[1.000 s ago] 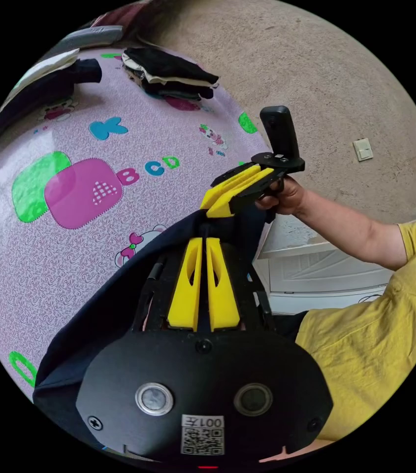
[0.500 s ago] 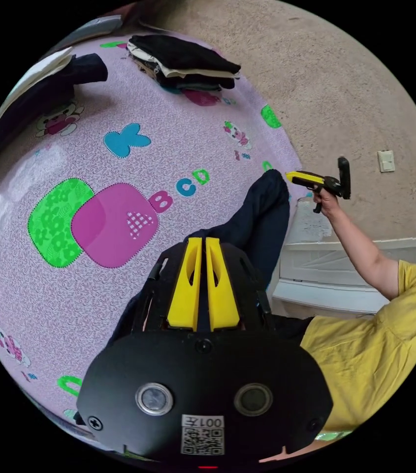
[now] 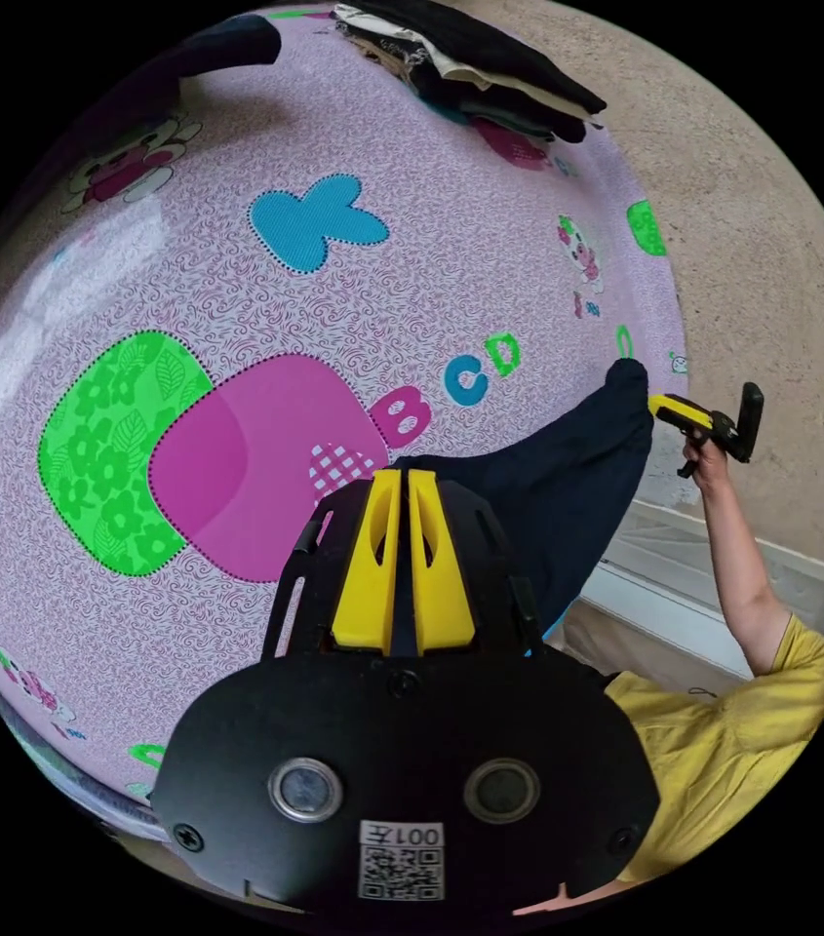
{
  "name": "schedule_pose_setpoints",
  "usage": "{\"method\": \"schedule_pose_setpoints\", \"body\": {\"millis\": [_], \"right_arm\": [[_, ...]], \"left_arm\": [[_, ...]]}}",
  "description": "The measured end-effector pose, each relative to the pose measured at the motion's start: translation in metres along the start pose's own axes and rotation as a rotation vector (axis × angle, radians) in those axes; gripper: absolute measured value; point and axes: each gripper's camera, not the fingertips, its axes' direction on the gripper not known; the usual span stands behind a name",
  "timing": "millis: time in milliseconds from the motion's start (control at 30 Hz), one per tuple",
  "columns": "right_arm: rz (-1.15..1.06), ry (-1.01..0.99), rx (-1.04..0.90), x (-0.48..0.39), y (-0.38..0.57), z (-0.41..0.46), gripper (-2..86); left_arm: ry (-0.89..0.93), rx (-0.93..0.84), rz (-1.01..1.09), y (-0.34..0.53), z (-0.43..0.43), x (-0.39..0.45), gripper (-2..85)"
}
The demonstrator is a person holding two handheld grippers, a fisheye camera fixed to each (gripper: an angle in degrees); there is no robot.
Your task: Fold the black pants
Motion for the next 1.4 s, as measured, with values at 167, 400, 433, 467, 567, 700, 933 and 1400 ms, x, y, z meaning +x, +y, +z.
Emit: {"method": "schedule_pose_setpoints", "body": {"millis": [167,400,433,467,567,700,933,1400], "right_arm": [[0.054,-0.008,0.097,0.004,0.008,-0.015,0.5],[0.094,-0.084,0.354,0.008,0.016,-0.061,0.5],[0.087,-0.102,0.363,0.007,0.014,-0.062,0.5],[0.073,-0.126,0.368,0.006,0.011,-0.060,0.5],[0.041,-0.157,0.343,0.003,0.000,-0.047,0.5],[0.044,-0.182,0.268,0.012,-0.008,-0.015,0.5],[0.175,-0.075,0.169,0.050,0.005,0.060,0.5],[0.280,-0.323,0.363,0.095,0.067,0.107,0.5]], "left_arm": [[0.113,-0.017,-0.119,-0.010,0.006,-0.027,0.3],[0.396,0.052,-0.260,0.012,-0.008,-0.079,2.7],[0.410,0.086,-0.283,0.019,-0.013,-0.087,2.0],[0.423,0.113,-0.301,0.025,-0.018,-0.093,1.2],[0.363,0.213,-0.305,0.042,-0.037,-0.096,-0.7],[0.263,0.275,-0.122,0.067,-0.043,-0.055,-1.2],[0.096,0.228,-0.076,0.110,0.021,-0.020,-1.3],[0.269,0.388,-0.150,0.255,0.008,-0.039,-1.3]]}}
